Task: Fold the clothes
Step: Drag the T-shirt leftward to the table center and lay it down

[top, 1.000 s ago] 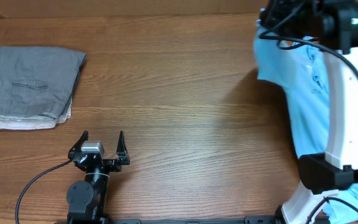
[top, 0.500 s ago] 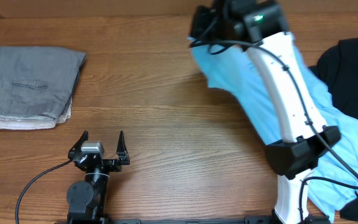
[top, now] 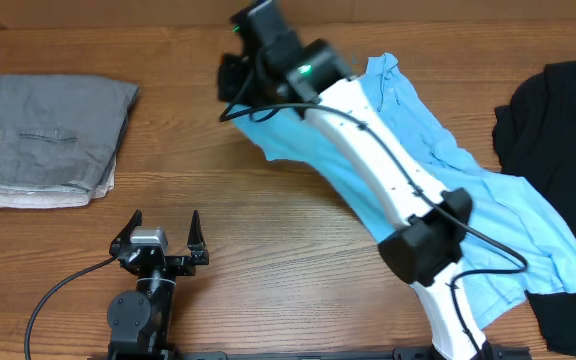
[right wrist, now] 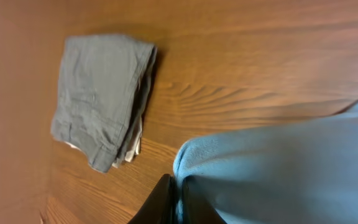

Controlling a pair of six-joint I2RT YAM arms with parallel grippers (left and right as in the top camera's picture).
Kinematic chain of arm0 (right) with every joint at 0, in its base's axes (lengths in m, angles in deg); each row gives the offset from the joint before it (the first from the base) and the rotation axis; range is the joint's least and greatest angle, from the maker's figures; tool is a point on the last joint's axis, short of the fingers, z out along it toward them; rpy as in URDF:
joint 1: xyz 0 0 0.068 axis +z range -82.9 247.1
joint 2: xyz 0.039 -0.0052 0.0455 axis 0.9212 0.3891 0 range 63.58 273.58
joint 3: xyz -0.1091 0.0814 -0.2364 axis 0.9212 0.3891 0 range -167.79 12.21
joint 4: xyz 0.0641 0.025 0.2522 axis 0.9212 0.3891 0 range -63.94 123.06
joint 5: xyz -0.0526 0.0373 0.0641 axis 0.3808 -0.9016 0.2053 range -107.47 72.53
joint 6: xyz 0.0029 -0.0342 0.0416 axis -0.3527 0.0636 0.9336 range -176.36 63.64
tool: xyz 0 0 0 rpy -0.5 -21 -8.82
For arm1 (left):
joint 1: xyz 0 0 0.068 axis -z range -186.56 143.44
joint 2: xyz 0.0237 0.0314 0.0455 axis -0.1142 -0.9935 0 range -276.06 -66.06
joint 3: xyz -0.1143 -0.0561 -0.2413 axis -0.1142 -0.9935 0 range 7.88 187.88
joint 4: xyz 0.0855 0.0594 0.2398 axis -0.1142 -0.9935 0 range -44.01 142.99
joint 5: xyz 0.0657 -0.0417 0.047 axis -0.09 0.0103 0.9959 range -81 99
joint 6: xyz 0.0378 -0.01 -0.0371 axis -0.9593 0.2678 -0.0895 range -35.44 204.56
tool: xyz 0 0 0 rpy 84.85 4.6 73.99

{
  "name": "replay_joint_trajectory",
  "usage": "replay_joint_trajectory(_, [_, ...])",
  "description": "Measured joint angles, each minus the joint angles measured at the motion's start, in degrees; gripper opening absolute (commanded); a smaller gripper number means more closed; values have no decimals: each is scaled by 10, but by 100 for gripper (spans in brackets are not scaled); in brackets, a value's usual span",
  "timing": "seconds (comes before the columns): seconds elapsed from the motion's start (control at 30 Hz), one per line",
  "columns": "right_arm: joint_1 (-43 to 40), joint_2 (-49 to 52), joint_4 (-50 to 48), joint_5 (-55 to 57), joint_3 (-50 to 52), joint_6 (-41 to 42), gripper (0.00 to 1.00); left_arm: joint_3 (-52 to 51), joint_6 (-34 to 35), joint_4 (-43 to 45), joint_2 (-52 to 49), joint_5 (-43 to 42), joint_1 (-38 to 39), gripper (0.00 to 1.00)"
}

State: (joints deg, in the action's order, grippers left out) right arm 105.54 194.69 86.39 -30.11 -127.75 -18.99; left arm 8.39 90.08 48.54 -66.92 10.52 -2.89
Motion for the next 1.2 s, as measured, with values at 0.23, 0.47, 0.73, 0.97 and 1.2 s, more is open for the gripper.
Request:
replay_joint_trajectory(0.23, [59, 30, -43, 0, 0, 12, 9, 0, 0, 0, 0, 0, 0, 100])
replay_joint_trajectory(0.47, [93, 31, -63, 3, 0, 15, 9, 0, 0, 0, 0, 0, 0, 100])
replay_joint_trajectory(0.73, [100, 39, -63, 11, 0, 16, 9, 0, 0, 0, 0, 0, 0, 100])
replay_joint_trajectory(0.97, [100, 43, -63, 11, 0, 16, 13, 0, 0, 0, 0, 0, 0, 100])
replay_joint_trajectory(1.2, [100, 43, -61, 11, 0, 16, 13, 0, 0, 0, 0, 0, 0, 100])
